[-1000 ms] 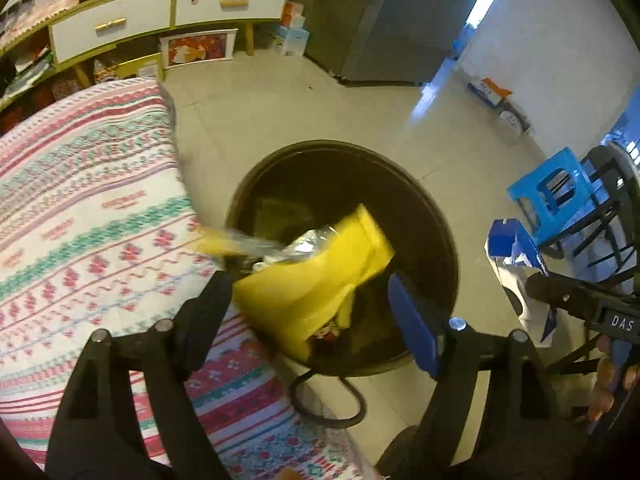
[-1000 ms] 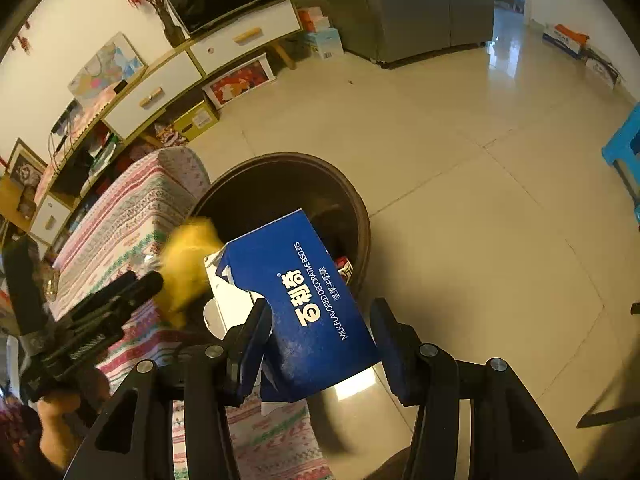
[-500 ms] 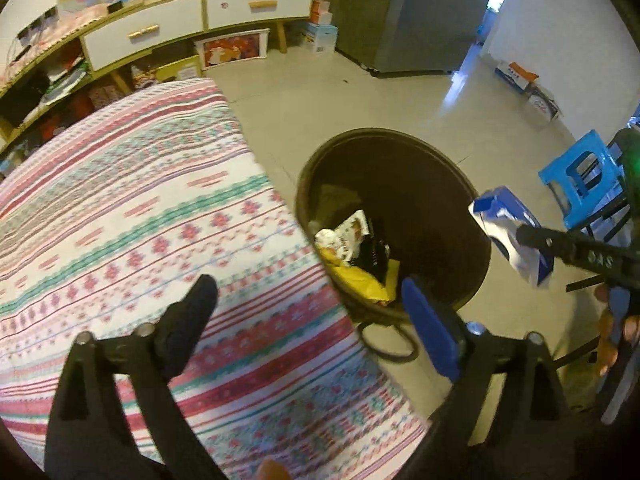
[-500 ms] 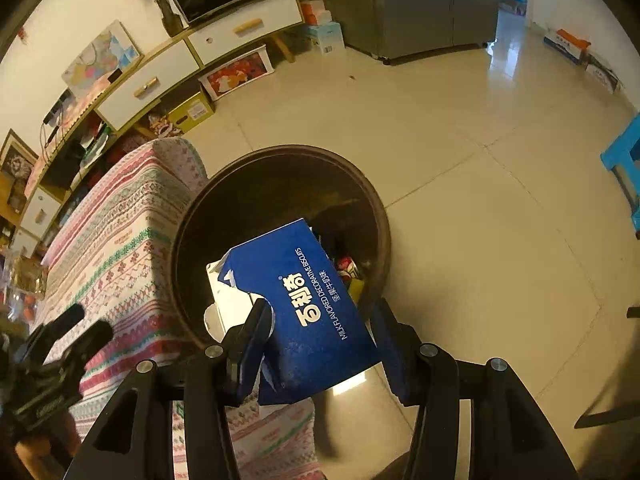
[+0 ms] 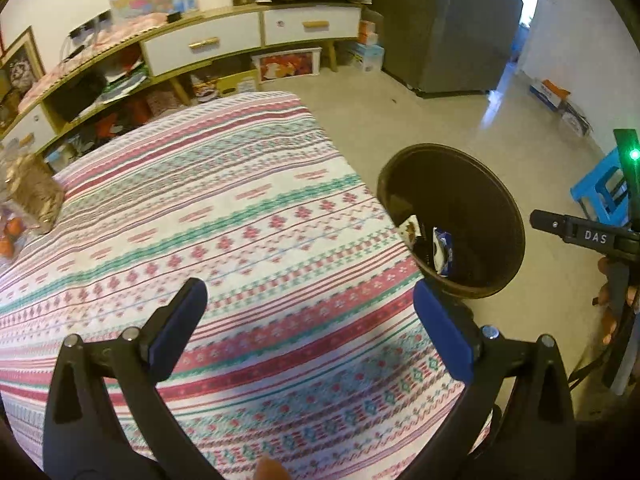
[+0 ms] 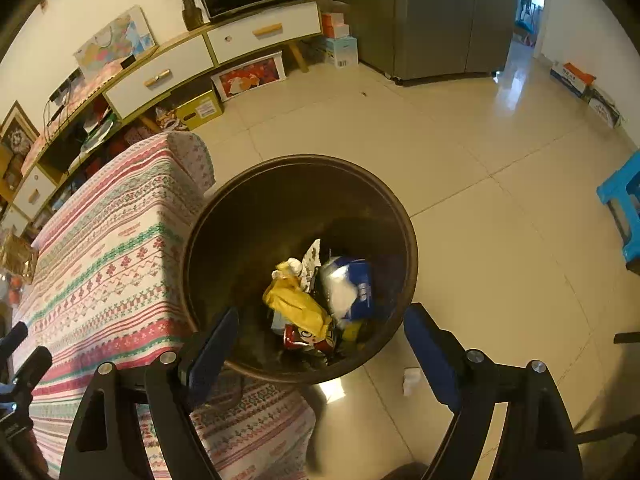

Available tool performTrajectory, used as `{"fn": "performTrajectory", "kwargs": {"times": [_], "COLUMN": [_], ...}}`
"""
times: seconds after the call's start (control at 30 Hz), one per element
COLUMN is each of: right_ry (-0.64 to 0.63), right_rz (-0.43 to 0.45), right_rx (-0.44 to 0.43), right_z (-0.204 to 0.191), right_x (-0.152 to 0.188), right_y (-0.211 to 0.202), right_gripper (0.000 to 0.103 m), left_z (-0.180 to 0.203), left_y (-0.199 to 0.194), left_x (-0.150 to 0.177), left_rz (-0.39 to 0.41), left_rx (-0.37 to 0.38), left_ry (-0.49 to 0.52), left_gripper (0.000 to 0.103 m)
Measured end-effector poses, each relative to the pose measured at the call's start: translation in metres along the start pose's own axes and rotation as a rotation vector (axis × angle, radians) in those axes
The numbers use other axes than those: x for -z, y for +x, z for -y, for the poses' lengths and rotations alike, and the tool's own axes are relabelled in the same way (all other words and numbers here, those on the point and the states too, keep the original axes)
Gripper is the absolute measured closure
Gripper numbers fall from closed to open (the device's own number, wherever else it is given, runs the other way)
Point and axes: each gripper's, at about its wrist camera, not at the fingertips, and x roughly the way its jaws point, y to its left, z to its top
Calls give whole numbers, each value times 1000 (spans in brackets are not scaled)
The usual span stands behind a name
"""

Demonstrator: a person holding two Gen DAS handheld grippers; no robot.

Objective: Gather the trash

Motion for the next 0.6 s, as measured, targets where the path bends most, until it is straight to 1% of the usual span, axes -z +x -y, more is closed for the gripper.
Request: {"fn": "performTrajectory", "kwargs": {"times": [0.13,0.27,0.37,0.4,0.53,0.6], "right_ry": [-24,-107,-181,-198,-203,-186], "right_rz": [42,96,140,161,211,227], "right_rx": [-39,-80,-92,-97,-115,-121], "right_z": [-20,-50,-72,-79,-92,-93], "right_x": [13,35,53,60,87,100], "right_y": [-23,-52,-69,-75,-91,-97], "right_gripper": [16,15,15,15,14,14], "left_z": [-8,-19,-30,-33,-50,-57], "left_y": [-20,-38,-51,-54,-68,-79], "left_x": [13,36,57,63,76,79], "left_rz": [21,53,85,84,75,93], "left_rx": [-34,-55,-79,-89,-83,-72], "left_ry": [-7,-33,-54,-63,-112,-126], "left_gripper": [1,1,1,1,1,1]}}
